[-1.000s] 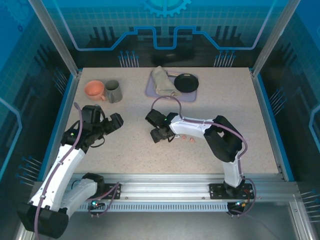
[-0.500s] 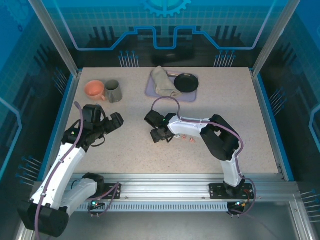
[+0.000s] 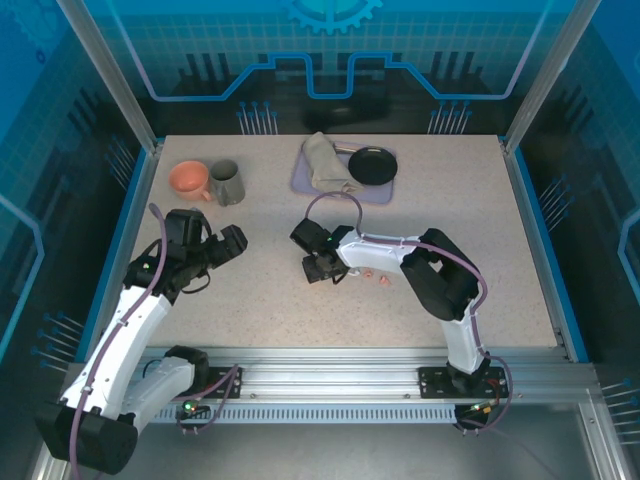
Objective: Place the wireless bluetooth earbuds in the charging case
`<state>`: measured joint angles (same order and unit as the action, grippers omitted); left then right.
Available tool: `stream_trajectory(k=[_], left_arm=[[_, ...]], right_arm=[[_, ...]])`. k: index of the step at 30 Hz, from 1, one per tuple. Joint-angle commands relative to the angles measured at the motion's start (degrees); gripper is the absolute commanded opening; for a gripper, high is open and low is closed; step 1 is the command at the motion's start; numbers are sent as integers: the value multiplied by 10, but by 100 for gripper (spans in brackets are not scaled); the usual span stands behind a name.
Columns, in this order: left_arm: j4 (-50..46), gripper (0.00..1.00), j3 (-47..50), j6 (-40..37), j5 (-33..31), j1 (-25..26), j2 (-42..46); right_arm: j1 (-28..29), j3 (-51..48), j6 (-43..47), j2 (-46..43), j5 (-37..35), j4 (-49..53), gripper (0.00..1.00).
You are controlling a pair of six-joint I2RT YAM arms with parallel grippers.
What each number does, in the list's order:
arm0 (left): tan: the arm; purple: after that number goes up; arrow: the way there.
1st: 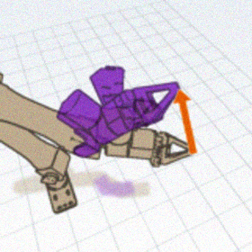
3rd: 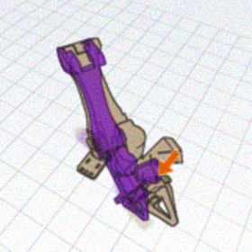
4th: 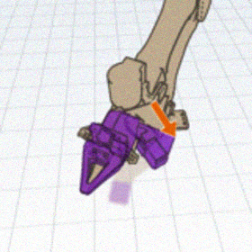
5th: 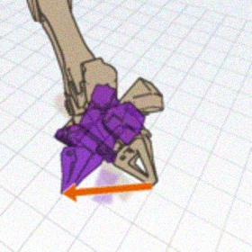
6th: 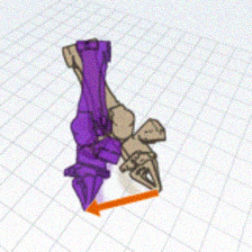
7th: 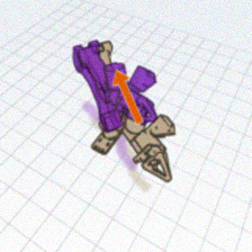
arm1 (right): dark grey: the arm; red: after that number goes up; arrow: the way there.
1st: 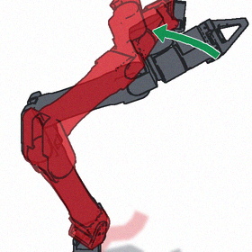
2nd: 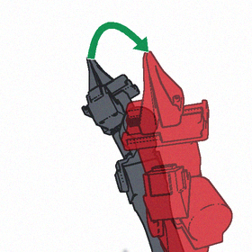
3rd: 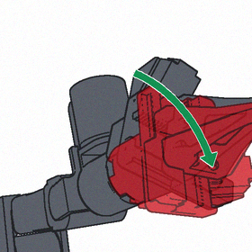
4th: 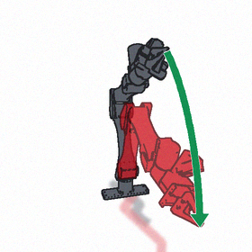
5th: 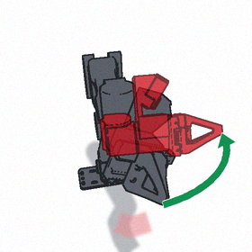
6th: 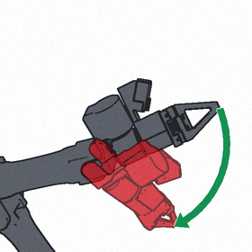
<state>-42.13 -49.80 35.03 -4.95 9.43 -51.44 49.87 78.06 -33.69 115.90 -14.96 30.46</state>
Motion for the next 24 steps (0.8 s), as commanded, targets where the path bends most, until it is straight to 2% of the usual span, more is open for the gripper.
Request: stream_trajectory(k=[1, 15, 24], left_arm=[[1, 99, -20, -1, -4, -4, -2], [-8, 99, -29, -9, 9, -4, -13], [-5, 99, -29, -15, 34, -4, -30]], right_arm=[[-7, -14, -10, 20, 3, -17, 51], [-9, -40, 30, -10, 2, -48, 46], [-8, -96, 117, -65, 0, -116, 43]])
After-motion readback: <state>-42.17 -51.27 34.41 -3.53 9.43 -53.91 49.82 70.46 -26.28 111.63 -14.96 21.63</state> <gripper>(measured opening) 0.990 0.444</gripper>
